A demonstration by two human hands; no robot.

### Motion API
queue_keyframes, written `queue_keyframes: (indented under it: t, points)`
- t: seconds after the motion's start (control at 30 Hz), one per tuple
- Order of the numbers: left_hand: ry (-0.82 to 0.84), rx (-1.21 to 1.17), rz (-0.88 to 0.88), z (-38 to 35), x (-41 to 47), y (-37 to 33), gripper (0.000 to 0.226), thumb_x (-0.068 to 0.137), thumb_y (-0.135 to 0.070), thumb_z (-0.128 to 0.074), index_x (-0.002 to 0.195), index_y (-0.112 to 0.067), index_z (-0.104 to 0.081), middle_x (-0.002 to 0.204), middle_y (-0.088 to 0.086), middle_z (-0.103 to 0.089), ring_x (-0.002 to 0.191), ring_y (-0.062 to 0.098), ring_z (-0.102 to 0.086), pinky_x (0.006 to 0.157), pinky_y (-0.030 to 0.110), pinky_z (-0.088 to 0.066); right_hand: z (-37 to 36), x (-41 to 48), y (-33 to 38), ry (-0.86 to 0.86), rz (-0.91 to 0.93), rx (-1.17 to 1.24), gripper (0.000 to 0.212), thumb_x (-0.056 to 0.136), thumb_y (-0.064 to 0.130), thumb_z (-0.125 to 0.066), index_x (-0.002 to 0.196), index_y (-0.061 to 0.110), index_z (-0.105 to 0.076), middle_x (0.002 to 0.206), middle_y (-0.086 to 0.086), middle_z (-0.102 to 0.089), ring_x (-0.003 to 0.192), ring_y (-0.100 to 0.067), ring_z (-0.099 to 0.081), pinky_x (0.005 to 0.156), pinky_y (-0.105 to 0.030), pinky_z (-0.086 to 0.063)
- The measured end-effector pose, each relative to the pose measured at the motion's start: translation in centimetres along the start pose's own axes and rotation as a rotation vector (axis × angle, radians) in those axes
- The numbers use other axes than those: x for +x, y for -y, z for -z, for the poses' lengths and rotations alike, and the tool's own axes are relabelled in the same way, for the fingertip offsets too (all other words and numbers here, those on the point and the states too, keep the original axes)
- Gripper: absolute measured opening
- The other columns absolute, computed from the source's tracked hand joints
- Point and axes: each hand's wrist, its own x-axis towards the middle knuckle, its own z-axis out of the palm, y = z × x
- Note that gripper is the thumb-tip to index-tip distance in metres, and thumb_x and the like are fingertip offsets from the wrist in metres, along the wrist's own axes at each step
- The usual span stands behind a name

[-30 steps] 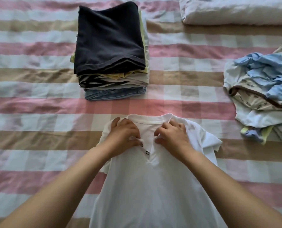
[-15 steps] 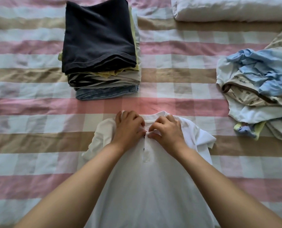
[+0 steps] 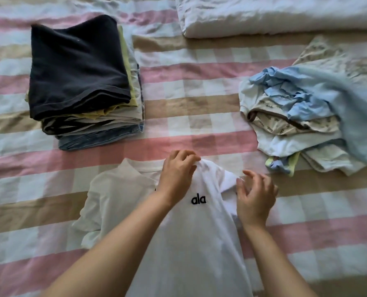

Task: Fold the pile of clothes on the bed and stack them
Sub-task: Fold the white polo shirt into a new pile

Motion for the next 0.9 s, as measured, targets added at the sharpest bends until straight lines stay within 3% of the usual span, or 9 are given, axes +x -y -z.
queue_keyframes:
  t: [0.07,0.2,0.33,0.5,0.57,0.73,0.83,0.9]
  points:
    - [0.03,0.054,-0.014,-1.1,1.0,-0.8,0.029,0.09,-0.011,-0.055,0.118,-0.013,-0.061,0.126,0.003,-0.056,0.121,0.027,-0.041,0.101,0.039,-0.03,0.4,0.3,-1.7,0.087,-0.101,-0.046,0.023,0.084,0.02,-0.066,0.103,0.009,-0.068,0.105,-0.02,-0.058,0.098,-0.038,-0.047,0.08,-0.038,-0.036]
    - [0.108,0.133,-0.002,-2.5,2.2,-1.1,0.03,0.093,-0.019,-0.049,0.121,-0.02,-0.058,0.128,-0.002,-0.052,0.126,0.021,-0.035,0.11,0.039,-0.009,0.4,0.9,-2.4,0.204,-0.04,-0.028,0.02,0.082,0.022,-0.067,0.101,0.018,-0.07,0.1,-0.013,-0.057,0.097,-0.034,-0.045,0.08,-0.037,-0.038]
    - [0.141,0.196,0.023,-2.7,2.7,-1.2,0.021,0.093,-0.028,-0.048,0.106,-0.018,-0.061,0.118,-0.002,-0.053,0.115,0.021,-0.037,0.091,0.033,-0.017,0.8,1.4,-2.4,0.235,-0.041,0.009,0.012,0.08,0.023,-0.068,0.089,0.014,-0.07,0.097,-0.01,-0.058,0.097,-0.032,-0.045,0.079,-0.036,-0.037]
    - [0.061,0.124,0.029,-2.1,2.4,-1.3,0.01,0.092,-0.018,-0.051,0.092,-0.01,-0.057,0.097,0.003,-0.061,0.103,0.024,-0.048,0.097,0.033,-0.015,2.9,2.1,-1.7,0.214,-0.09,0.433,0.011,0.09,0.019,-0.058,0.083,0.01,-0.054,0.076,0.003,-0.055,0.072,-0.014,-0.051,0.069,-0.033,-0.041]
    - [0.026,0.111,0.009,-2.2,2.2,-1.3,0.008,0.091,-0.013,-0.052,0.087,-0.008,-0.056,0.087,0.005,-0.063,0.094,0.026,-0.054,0.097,0.032,-0.014,3.6,2.8,-1.0,0.175,-0.07,0.492,0.013,0.092,0.021,-0.053,0.086,0.01,-0.05,0.074,0.007,-0.051,0.069,-0.013,-0.05,0.067,-0.034,-0.042]
    - [0.038,0.197,0.012,-3.6,2.8,-1.0,0.011,0.092,-0.015,-0.051,0.09,-0.006,-0.057,0.09,0.007,-0.061,0.094,0.027,-0.053,0.088,0.032,-0.02,2.7,5.8,-0.7,0.098,0.146,0.13,0.022,0.091,0.026,-0.056,0.091,0.004,-0.055,0.079,-0.009,-0.065,0.077,-0.032,-0.06,0.062,-0.04,-0.045]
    - [0.025,0.241,0.03,-4.7,2.9,-0.6,0.011,0.092,-0.015,-0.051,0.09,-0.005,-0.056,0.092,0.011,-0.058,0.095,0.029,-0.051,0.08,0.032,-0.023,1.3,7.4,-2.2,0.159,0.189,-0.104,0.026,0.089,0.034,-0.057,0.09,0.008,-0.056,0.088,-0.008,-0.067,0.082,-0.032,-0.061,0.063,-0.037,-0.042]
    - [-0.01,0.285,0.054,-5.3,2.6,-0.5,0.011,0.091,-0.016,-0.052,0.09,-0.006,-0.057,0.093,0.011,-0.058,0.096,0.03,-0.051,0.086,0.034,-0.023,0.4,7.6,-2.9,0.196,0.189,-0.196,0.028,0.09,0.038,-0.054,0.092,0.01,-0.055,0.093,-0.006,-0.066,0.083,-0.031,-0.062,0.061,-0.035,-0.043]
